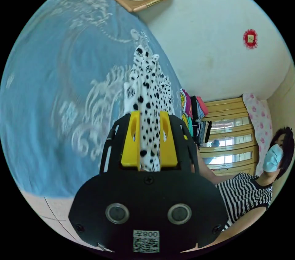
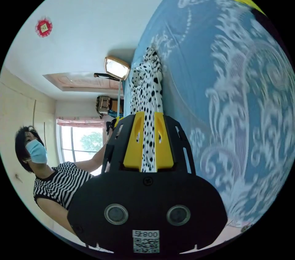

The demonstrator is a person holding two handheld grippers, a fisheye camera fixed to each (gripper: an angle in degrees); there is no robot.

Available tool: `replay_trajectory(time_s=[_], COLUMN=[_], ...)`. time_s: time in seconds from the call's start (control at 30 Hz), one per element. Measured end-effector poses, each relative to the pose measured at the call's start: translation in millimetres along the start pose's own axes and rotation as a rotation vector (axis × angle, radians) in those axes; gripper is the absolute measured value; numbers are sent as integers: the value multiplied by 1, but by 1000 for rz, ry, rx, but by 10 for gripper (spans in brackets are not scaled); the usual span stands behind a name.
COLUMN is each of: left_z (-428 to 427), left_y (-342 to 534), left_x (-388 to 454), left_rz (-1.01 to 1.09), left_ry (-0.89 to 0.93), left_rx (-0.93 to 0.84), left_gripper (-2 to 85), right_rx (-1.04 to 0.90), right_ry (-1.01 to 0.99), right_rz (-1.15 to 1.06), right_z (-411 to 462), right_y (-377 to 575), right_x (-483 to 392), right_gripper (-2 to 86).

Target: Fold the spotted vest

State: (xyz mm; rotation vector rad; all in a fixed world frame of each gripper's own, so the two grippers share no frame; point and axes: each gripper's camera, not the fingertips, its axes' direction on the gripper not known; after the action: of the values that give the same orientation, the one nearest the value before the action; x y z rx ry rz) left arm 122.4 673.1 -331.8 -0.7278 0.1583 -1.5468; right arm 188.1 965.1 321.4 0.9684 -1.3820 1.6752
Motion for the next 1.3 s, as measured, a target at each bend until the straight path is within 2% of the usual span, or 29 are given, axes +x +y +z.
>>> replay_trajectory(time_s=[0.23,0.4,0.5,0.8,0.9,1.1,1.2,1.27,1.3], left_z=[49,64,77,85,66,10,11,19,26], left_y=[-158,-222,-248,-276,-274,-259,-271,-282,-291], left_x=[-11,-28,-40,-50,-32,6,-3,-15,-25], left_rz=[61,66,58,90,157,332,314,266,232], left_ry=[-73,-150,-149,20,53,-65,-161,-157,-164], left_rx=[9,31,10,31,108,305,312,307,282], left_gripper=[108,112,102,32,26,22,21,21,21], right_rx=[-46,-137,-165,-173,-60,280,264,235,209], right_ry=[116,307,339,344,379,428,438,401,443], right_rz=[-144,-233,-254,-279,-352,-484,-407,-368,-346], right_z=[64,131,163,189,170,117,125,133,141], right_y=[-176,-272,-301,-314,-300,-259,-276,-292,-302], right_x=[-37,-62,-65,-70,-95,-140,-121,-109,-103], right_gripper=[77,83,85,15,7,3,2,2,2])
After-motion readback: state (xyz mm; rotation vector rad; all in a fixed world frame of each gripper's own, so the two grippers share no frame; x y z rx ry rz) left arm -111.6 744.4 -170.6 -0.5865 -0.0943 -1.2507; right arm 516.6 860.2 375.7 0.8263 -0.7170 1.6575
